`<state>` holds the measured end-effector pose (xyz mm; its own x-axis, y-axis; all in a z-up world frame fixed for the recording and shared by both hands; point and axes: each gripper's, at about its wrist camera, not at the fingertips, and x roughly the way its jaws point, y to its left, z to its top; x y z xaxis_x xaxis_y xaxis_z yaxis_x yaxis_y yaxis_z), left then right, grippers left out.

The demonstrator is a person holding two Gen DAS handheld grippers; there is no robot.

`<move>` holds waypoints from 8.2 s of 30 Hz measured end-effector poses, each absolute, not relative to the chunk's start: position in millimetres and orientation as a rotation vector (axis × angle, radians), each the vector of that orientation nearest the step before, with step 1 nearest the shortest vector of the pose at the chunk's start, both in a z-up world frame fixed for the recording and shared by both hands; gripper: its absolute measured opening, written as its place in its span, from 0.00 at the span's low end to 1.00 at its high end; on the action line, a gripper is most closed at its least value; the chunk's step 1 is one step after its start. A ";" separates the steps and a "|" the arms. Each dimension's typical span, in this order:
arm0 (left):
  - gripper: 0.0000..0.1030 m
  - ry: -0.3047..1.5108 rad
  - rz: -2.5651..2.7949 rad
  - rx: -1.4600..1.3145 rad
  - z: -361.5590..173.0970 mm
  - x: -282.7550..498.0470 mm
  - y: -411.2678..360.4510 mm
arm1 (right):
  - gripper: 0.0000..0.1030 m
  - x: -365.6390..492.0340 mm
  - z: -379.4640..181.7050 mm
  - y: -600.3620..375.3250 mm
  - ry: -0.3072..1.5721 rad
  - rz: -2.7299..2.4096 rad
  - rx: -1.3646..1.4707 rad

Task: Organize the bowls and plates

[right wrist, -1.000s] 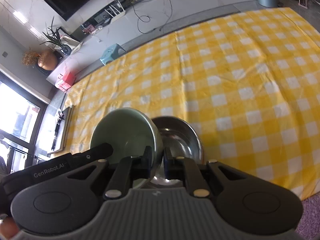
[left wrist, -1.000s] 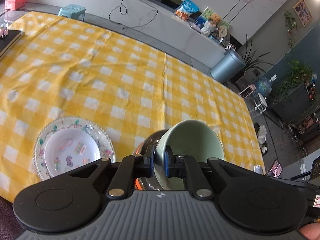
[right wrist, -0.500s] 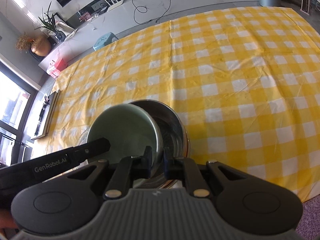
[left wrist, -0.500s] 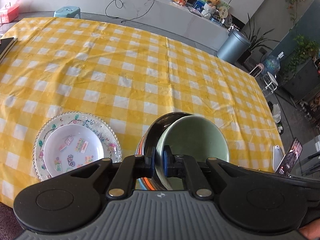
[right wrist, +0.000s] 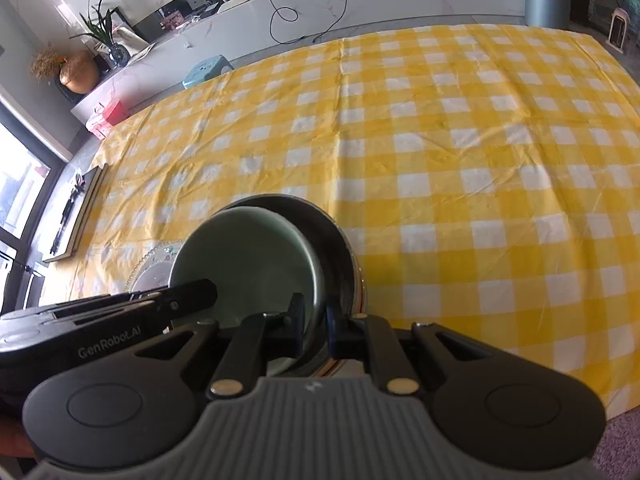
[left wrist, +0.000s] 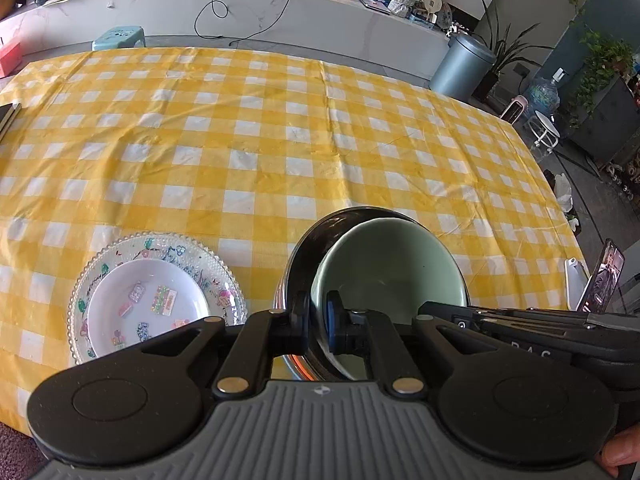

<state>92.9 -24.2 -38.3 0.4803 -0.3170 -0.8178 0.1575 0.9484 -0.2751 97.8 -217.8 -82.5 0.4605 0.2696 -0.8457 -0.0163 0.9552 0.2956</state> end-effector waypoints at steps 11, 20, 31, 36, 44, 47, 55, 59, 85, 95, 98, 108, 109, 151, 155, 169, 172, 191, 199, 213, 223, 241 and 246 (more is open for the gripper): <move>0.12 1.047 -0.329 -0.206 -37.0 97.0 -18.0 | 0.07 102.2 -83.9 -212.3 1.078 0.182 0.188; 0.13 1.027 -0.335 -0.213 -30.1 95.5 -13.0 | 0.05 103.6 -83.8 -209.5 1.085 0.175 0.166; 0.26 0.927 -0.358 -0.226 -11.3 93.9 -1.7 | 0.05 100.1 -75.1 -209.8 1.039 0.170 0.138; 0.43 0.897 -0.354 -0.254 -12.5 92.0 7.0 | 0.09 93.5 -60.5 -213.9 0.969 0.185 0.150; 0.74 0.815 -0.345 -0.252 -16.0 83.1 15.4 | 0.44 79.9 -54.6 -228.9 0.860 0.150 0.247; 0.80 0.807 -0.339 -0.271 -22.3 81.2 17.8 | 0.51 73.8 -61.7 -231.1 0.837 0.103 0.264; 0.81 0.810 -0.284 -0.375 -51.4 75.2 26.6 | 0.72 64.0 -101.5 -237.9 0.879 0.046 0.451; 0.80 0.839 -0.267 -0.416 -66.7 76.2 29.3 | 0.72 62.9 -117.2 -238.0 0.886 0.034 0.526; 0.80 0.968 -0.273 -0.513 -96.0 93.3 15.9 | 0.68 71.1 -151.4 -246.6 0.962 0.066 0.724; 0.79 0.983 -0.264 -0.526 -98.8 98.1 20.1 | 0.55 70.3 -152.3 -247.8 0.963 0.076 0.796; 0.81 0.997 -0.264 -0.533 -99.8 99.8 23.3 | 0.55 69.9 -151.3 -247.8 0.965 0.073 0.800; 0.75 1.041 -0.282 -0.672 -96.7 104.1 34.1 | 0.55 68.3 -149.8 -249.6 0.958 0.069 0.802; 0.74 1.050 -0.280 -0.670 -97.0 104.4 32.8 | 0.55 68.0 -149.5 -250.0 0.956 0.067 0.800; 0.50 1.015 -0.333 -0.495 -85.7 93.5 7.7 | 0.46 66.4 -140.2 -241.8 0.960 0.021 0.757; 0.50 1.001 -0.333 -0.500 -74.1 87.8 12.2 | 0.46 61.4 -129.9 -240.1 0.948 0.030 0.752; 0.50 0.879 -0.243 -0.604 -31.8 68.0 87.4 | 0.45 70.9 -79.1 -178.9 0.902 0.202 0.674; 0.50 0.863 -0.209 -0.634 -29.6 65.3 108.4 | 0.45 77.9 -74.5 -159.8 0.911 0.246 0.660; 0.49 0.980 -0.075 -0.718 -79.3 82.7 150.8 | 0.44 115.8 -114.6 -109.0 1.083 0.263 0.614; 0.49 1.006 -0.055 -0.716 -84.5 85.1 150.6 | 0.44 121.6 -122.7 -107.9 1.111 0.260 0.621; 0.49 1.014 -0.050 -0.691 -85.9 90.6 147.4 | 0.45 122.9 -126.9 -111.7 1.116 0.258 0.629; 0.72 1.011 -0.038 -0.683 -87.9 90.7 148.5 | 0.56 121.4 -126.2 -112.7 1.103 0.279 0.614; 0.81 0.811 -0.063 -0.578 -38.4 72.8 160.6 | 0.73 110.5 -92.6 -123.9 0.994 0.267 0.515; 0.76 0.643 -0.061 -0.341 9.1 61.8 142.6 | 0.73 103.8 -62.9 -123.5 0.892 0.272 0.353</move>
